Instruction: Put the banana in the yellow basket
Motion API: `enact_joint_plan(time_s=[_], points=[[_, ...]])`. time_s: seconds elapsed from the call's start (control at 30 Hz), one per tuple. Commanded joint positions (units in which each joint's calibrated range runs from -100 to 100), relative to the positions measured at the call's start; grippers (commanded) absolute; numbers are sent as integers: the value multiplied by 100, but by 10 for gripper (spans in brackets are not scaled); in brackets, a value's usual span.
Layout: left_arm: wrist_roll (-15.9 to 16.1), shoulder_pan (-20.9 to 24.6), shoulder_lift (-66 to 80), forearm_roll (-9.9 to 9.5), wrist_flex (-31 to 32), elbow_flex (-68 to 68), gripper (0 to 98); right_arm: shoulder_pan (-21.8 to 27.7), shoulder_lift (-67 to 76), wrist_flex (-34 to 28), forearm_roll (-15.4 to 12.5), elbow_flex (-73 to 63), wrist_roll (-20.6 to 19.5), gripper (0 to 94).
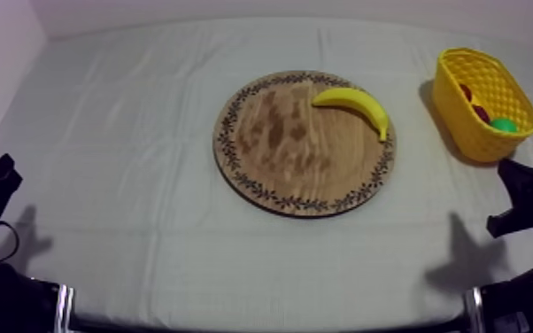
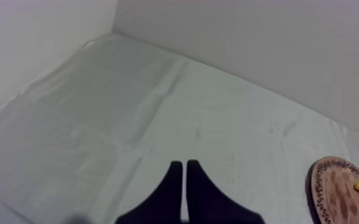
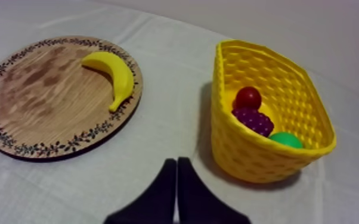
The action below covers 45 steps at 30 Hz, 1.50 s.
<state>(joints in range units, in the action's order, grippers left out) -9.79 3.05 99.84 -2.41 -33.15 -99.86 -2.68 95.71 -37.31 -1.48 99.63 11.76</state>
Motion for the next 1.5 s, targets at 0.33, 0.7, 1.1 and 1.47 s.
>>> enact_joint_plan(time_s=[0.33, 0.7, 1.1, 1.47], points=[[0, 2, -2, -1, 1, -3, 1, 0, 5, 5, -1, 3, -2, 3], [0, 2, -2, -1, 1, -3, 1, -529, 5, 5, -4, 3, 54, 4], [0, 2, -2, -1, 1, -3, 1, -1461, 5, -3, -6, 3, -384, 5], [0, 2, -2, -1, 1, -3, 1, -1358, -508, -59, -272, -361, 235, 8]])
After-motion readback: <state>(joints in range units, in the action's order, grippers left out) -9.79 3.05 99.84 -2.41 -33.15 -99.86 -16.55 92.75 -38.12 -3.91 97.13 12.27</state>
